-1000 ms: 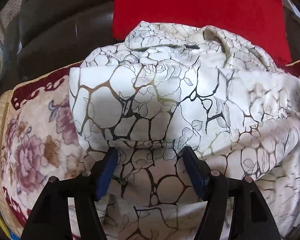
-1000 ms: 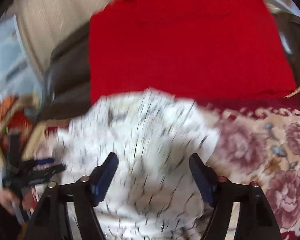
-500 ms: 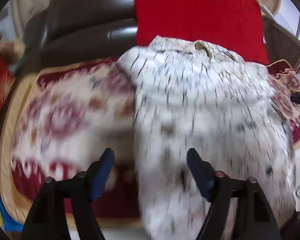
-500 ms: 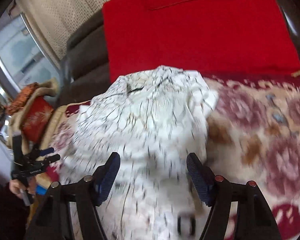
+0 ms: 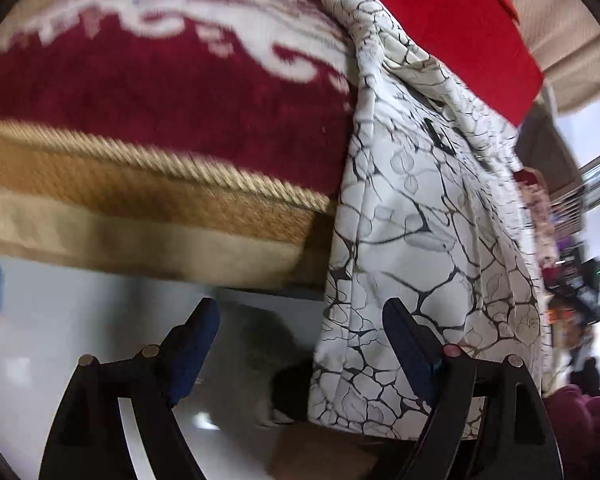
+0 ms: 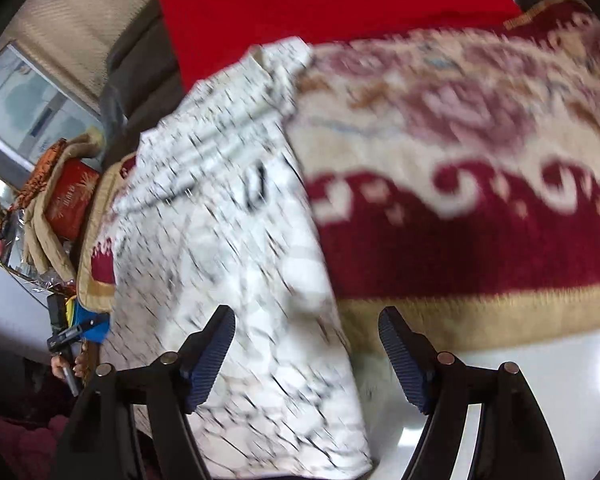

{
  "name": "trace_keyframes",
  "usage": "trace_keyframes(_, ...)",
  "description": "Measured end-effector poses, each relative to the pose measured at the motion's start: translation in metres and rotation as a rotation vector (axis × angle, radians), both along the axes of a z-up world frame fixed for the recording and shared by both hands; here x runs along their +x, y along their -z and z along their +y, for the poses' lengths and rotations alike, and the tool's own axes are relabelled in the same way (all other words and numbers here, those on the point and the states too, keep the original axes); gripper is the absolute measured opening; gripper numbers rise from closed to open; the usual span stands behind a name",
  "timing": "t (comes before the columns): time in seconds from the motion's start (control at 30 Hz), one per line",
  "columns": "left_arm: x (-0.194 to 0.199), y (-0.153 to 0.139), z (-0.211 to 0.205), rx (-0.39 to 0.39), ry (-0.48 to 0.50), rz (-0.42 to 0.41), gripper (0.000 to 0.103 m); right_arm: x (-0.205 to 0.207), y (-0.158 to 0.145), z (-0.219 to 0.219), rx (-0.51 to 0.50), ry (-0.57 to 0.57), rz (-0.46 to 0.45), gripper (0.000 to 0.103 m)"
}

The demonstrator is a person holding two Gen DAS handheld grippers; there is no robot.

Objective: Fold large clothes

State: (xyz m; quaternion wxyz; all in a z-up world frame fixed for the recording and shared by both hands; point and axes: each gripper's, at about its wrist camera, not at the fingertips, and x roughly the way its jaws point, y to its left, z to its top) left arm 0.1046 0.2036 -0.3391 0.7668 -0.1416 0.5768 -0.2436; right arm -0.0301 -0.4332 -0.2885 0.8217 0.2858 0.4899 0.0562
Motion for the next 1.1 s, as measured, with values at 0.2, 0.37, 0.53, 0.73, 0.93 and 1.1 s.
trace_keyframes(0.2,0.002,0.038,0.007,-0.278,-0.042,0.088,0.085,-0.025,0.028,-0.018,0.111,0.063,0.020,0.078)
trace_keyframes(0.37,-0.010,0.061,0.000,-0.457,-0.048,0.128,0.088,-0.038,0.050,-0.028,0.260,0.090,0.015,0.078)
trace_keyframes(0.53,-0.028,0.075,-0.005,-0.583,-0.057,0.168,0.090,-0.053,0.083,-0.036,0.408,0.128,0.025,0.078)
trace_keyframes(0.73,-0.045,0.080,-0.027,-0.657,-0.032,0.195,0.091,-0.068,0.114,-0.030,0.556,0.129,0.023,0.081)
trace_keyframes(0.93,-0.054,0.080,-0.042,-0.738,-0.074,0.165,0.089,-0.065,0.136,-0.013,0.699,0.119,-0.003,0.087)
trace_keyframes(1.1,-0.066,0.067,-0.042,-0.728,-0.040,0.135,0.033,-0.053,0.118,0.013,0.652,0.005,-0.052,0.076)
